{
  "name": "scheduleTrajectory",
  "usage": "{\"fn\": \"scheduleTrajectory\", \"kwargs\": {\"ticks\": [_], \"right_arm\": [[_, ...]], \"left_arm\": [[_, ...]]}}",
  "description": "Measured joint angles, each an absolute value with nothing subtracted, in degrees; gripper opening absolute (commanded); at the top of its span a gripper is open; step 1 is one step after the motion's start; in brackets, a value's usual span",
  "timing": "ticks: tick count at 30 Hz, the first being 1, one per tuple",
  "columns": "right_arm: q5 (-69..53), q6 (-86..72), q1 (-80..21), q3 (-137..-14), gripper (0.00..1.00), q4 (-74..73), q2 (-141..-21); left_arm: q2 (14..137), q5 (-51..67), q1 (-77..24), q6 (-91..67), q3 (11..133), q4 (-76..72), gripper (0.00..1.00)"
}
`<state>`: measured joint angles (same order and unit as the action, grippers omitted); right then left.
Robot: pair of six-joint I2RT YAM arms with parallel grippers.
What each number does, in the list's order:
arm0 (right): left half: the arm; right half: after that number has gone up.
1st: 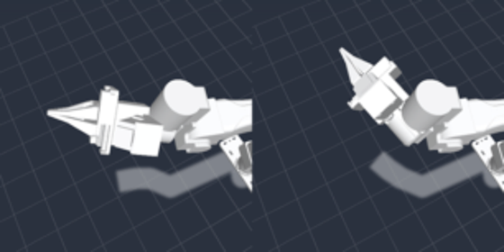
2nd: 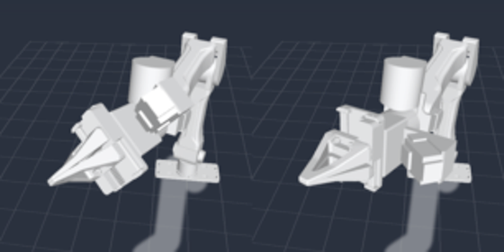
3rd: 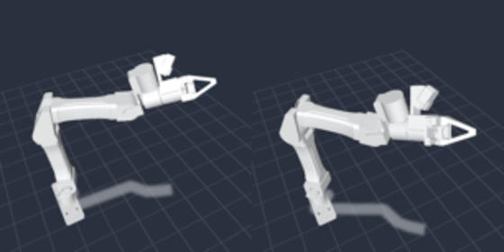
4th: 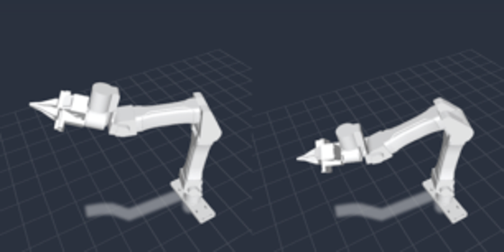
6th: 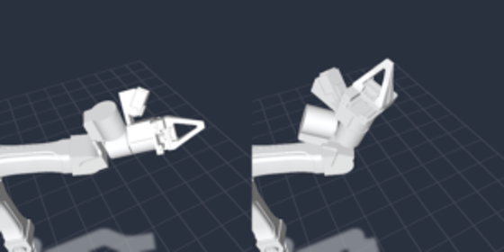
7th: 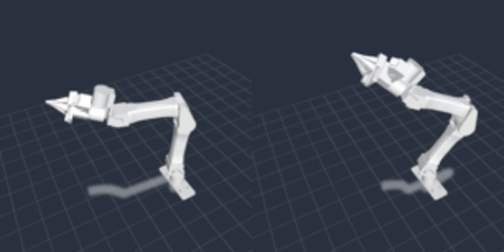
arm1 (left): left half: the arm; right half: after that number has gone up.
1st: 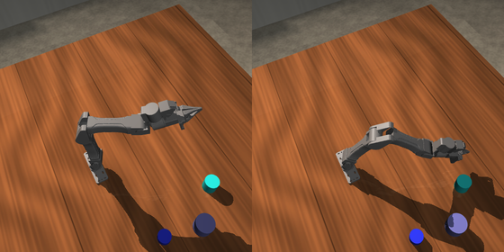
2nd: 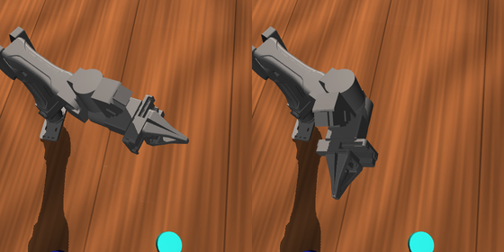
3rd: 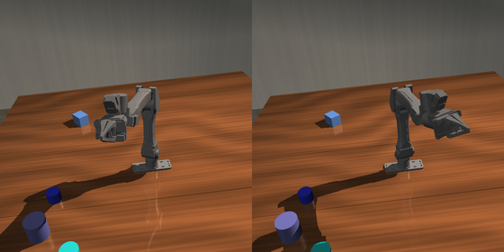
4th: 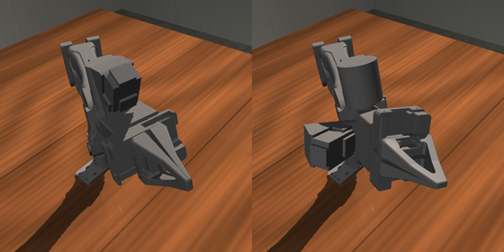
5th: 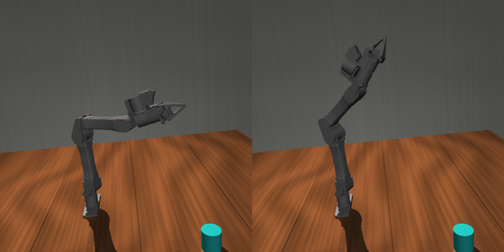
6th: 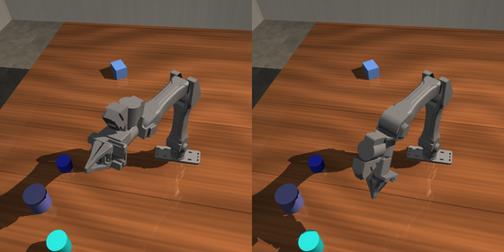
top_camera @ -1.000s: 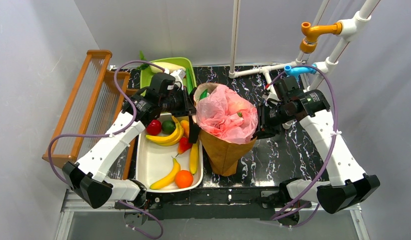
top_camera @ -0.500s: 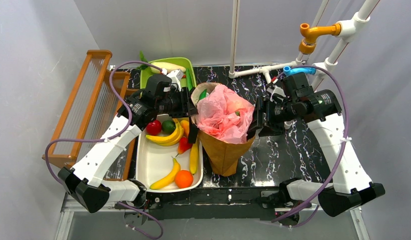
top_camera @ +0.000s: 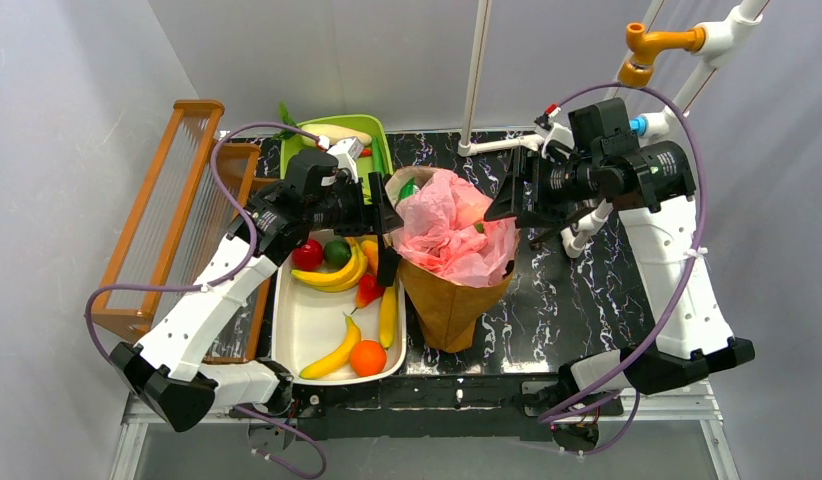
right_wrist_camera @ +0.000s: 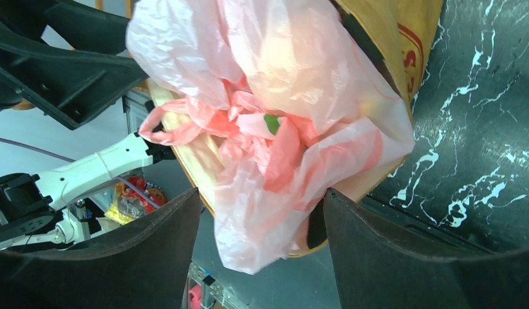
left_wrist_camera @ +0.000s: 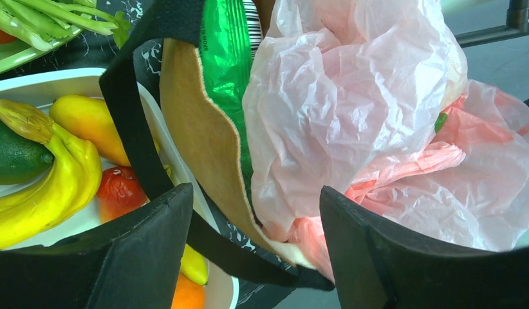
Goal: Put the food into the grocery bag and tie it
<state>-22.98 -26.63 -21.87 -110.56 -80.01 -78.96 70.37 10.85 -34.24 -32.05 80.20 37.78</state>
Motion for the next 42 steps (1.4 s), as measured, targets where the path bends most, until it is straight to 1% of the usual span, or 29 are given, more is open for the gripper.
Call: {"fn": "scheduleTrajectory", "kwargs": {"ticks": [3, 8, 13, 19, 26, 28, 31, 35, 39, 42], "right_arm": [[-23.40, -26.50, -21.87, -113.23, 0.77, -79.99, -80.07], [-24.77, -26.55, -21.87, -113.32, 0.77, -80.01, -79.70], [-28.38, -26.63, -21.87, -107.28, 0.78, -78.32, -75.77], [-34.59, -26.79, -21.87, -99.72, 0.79, -74.74, -70.91], [-40.36, -26.74, -23.03, -98.30, 0.82, -70.67, -69.65], [-42.37, -26.61, -23.53, -98.21, 0.83, -69.93, -69.21], [-45.34, -26.30, -25.36, -98.17, 0.84, -68.93, -68.79], [-48.75, -26.15, -30.22, -98.45, 0.84, -67.42, -68.84], [-50.35, -26.72, -35.29, -101.69, 0.85, -65.69, -70.04], [-50.89, -27.59, -37.28, -105.36, 0.86, -63.79, -71.40]], "left_arm": [[69.63, 10.50, -34.24, -31.92, 80.20, 37.80, 0.74], [68.36, 9.43, -34.24, -31.77, 80.20, 37.80, 0.79], [67.42, 8.19, -34.24, -31.35, 80.20, 37.80, 0.83], [67.37, 7.05, -34.24, -31.07, 80.27, 37.78, 0.85], [67.44, 6.35, -34.26, -30.92, 80.53, 37.52, 0.87], [67.51, 6.04, -34.24, -30.61, 80.86, 37.43, 0.97], [67.75, 5.32, -34.26, -29.85, 81.82, 37.63, 0.98], [67.96, 3.95, -34.26, -27.99, 83.88, 38.44, 0.98], [68.10, -0.14, -34.26, -26.39, 87.13, 40.66, 0.98], [68.10, -3.73, -34.26, -25.06, 89.95, 42.57, 0.98]]}}
